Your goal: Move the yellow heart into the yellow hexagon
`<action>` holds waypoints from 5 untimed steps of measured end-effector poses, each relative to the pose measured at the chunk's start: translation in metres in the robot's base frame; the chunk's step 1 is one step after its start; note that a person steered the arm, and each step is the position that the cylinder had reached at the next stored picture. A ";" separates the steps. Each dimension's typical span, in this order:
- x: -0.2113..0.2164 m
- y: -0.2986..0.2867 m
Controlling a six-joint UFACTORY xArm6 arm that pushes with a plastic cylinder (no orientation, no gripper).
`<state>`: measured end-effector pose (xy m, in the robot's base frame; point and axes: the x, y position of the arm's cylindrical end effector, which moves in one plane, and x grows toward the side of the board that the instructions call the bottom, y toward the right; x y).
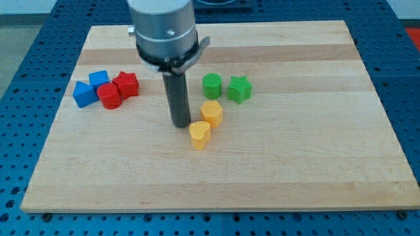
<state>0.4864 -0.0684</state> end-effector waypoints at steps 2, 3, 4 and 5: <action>0.060 0.007; 0.059 0.019; 0.051 0.031; 0.037 0.036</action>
<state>0.5230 -0.0323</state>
